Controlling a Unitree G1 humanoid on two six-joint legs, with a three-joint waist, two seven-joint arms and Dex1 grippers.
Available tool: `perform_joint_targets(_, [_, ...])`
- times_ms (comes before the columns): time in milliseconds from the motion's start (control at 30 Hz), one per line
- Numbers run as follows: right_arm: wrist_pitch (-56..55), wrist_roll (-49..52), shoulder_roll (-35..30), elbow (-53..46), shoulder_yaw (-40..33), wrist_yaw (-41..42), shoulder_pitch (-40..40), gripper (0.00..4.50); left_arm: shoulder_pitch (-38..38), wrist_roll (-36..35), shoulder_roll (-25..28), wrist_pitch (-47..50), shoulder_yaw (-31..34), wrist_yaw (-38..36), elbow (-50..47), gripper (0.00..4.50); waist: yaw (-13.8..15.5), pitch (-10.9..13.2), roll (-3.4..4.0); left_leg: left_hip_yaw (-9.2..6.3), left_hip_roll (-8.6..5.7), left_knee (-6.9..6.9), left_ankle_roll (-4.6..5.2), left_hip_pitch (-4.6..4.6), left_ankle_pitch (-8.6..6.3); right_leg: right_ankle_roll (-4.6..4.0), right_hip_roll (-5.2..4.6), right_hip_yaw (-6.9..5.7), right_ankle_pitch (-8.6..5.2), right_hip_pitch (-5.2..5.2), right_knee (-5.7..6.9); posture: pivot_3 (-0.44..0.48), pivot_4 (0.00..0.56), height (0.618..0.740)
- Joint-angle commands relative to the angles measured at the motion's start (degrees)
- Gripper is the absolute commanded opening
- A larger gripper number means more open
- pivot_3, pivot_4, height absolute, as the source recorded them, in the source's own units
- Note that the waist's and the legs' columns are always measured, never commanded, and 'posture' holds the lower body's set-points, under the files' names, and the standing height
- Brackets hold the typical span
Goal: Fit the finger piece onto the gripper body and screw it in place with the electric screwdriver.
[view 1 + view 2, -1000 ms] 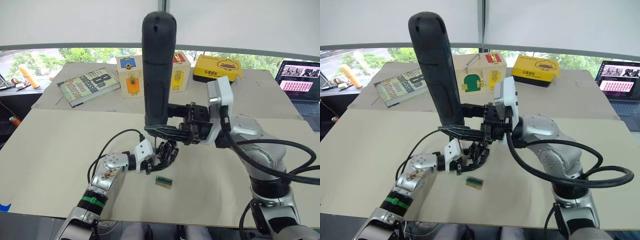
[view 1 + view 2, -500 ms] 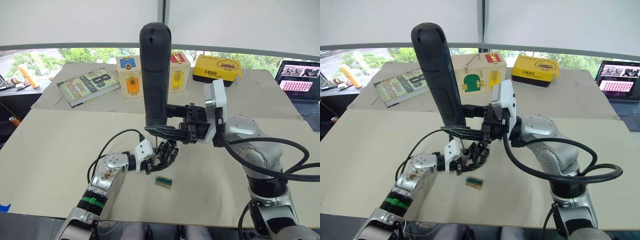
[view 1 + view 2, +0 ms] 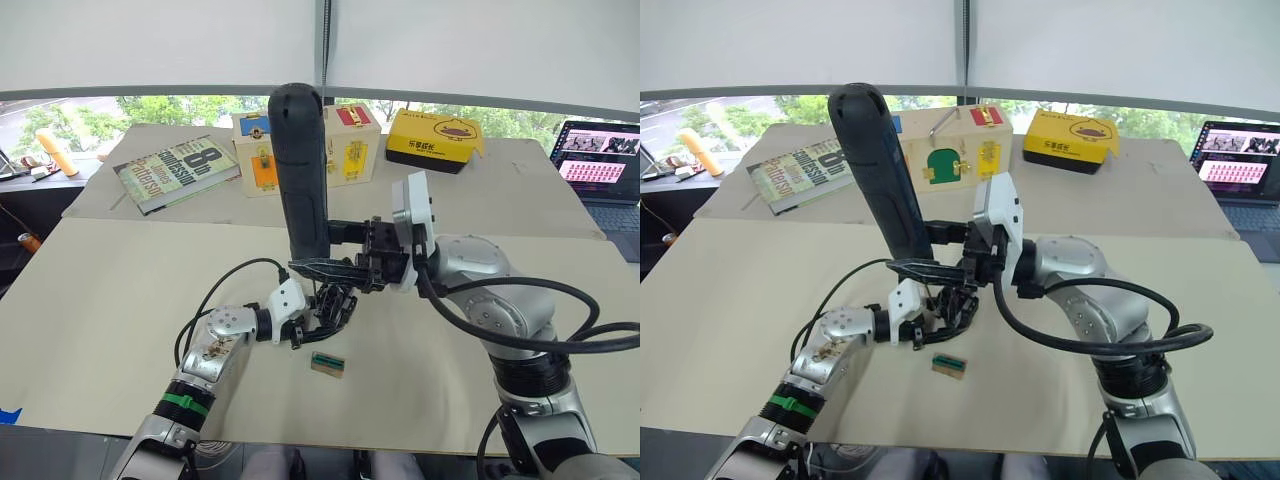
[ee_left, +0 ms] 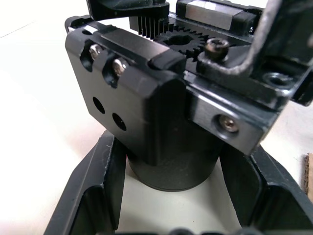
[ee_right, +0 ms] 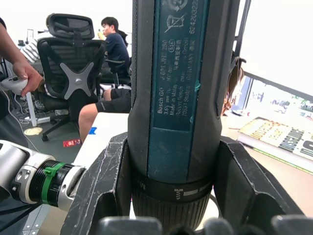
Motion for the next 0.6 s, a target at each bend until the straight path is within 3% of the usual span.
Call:
perform_joint_targets(33, [-2.0,0.0,0.2,-1.4,-1.0,0.6,-0.7,1.91,1.5,0.7,0.6,2.3,-1.2,0.1,1.5,2.28,0.0,0.0,0.00,0.00,0.00,0.00,0.00,0.00,0.00,0.00,0.00,0.00,0.00,0.00,0.00,0.000,0.150,0.740])
perform_joint_targets(600, [-2.5,-1.5,1.1,-1.4,-1.1,0.7,-0.2,1.91,1.2,0.7,0.4,2.7,-1.4,-0.1,1.6,2.28,0.0,0.0,0.00,0.00,0.00,0.00,0.00,0.00,0.00,0.00,0.00,0.00,0.00,0.00,0.00,0.000,0.150,0.740])
